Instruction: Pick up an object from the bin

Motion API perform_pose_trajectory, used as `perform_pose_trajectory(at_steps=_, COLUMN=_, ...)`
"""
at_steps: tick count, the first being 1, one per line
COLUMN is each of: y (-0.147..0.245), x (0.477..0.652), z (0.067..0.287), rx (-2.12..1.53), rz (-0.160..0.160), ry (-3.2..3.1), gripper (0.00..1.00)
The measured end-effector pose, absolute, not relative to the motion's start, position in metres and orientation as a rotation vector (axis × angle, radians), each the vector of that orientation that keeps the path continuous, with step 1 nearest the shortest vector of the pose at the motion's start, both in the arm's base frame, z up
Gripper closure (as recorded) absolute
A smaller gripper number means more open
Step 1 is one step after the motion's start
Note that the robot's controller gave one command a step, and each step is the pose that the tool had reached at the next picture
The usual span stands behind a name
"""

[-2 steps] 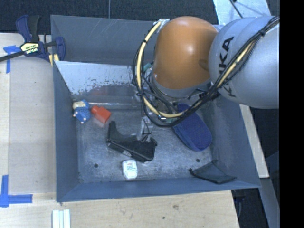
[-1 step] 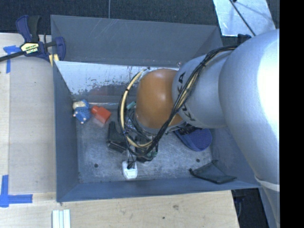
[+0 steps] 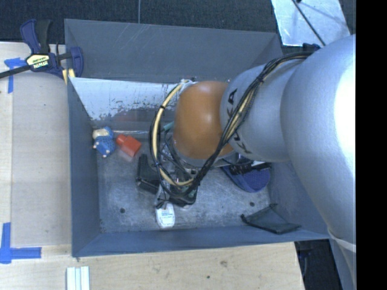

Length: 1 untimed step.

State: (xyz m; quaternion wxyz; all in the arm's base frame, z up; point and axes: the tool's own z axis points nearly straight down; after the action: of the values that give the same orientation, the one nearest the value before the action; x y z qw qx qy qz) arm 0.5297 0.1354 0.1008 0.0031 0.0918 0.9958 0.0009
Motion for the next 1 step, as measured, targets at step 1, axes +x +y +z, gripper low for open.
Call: perform_pose_trajectory(at_steps=1, y=0.1135, x=0.5276, z=0.1012, rx=0.515, rz=-0.001, ry=3.1, gripper=0.0)
